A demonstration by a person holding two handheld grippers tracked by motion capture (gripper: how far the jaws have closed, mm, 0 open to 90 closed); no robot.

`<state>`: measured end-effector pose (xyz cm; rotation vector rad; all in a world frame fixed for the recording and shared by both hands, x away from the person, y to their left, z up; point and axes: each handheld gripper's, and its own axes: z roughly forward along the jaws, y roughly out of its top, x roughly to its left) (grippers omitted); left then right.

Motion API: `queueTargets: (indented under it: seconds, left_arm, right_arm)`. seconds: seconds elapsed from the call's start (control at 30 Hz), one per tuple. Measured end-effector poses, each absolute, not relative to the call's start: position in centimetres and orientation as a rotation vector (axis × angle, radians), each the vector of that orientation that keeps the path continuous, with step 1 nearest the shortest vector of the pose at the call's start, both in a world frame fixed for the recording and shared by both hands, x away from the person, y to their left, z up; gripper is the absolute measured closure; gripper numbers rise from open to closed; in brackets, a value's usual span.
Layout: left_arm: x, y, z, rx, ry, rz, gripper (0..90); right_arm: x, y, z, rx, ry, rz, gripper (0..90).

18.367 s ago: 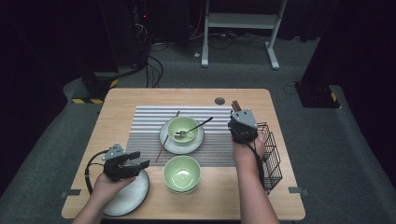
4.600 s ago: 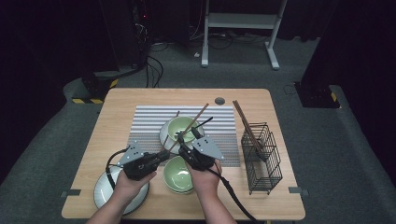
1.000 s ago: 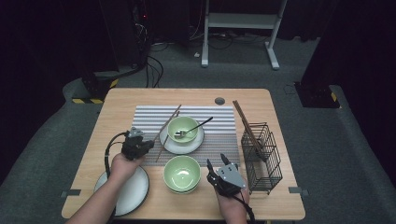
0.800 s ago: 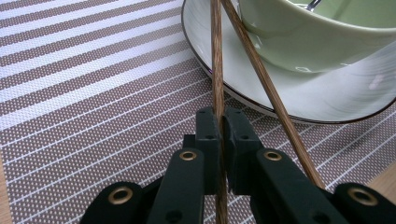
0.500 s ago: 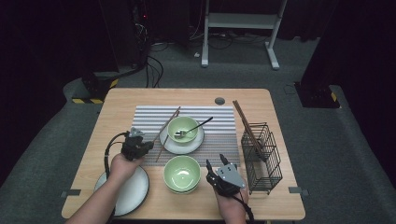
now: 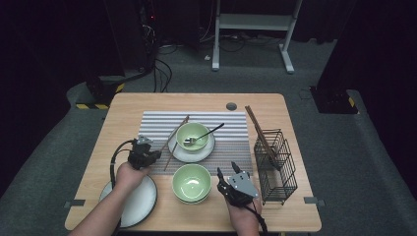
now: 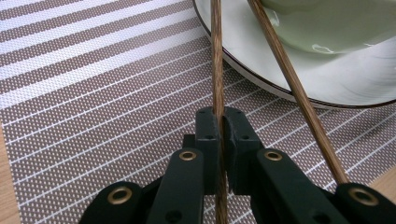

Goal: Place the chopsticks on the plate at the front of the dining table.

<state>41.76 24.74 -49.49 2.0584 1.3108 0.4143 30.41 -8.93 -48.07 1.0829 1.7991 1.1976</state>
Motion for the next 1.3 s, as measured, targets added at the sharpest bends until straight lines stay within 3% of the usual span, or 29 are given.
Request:
queueTargets:
  seconds: [1.3]
  left_arm:
    - [40.6, 24.1, -49.1, 2.078, 1.279, 0.358, 77.2]
  right_arm:
    - [30.4, -8.5, -48.4, 1.075, 1.819, 1.192, 47.7]
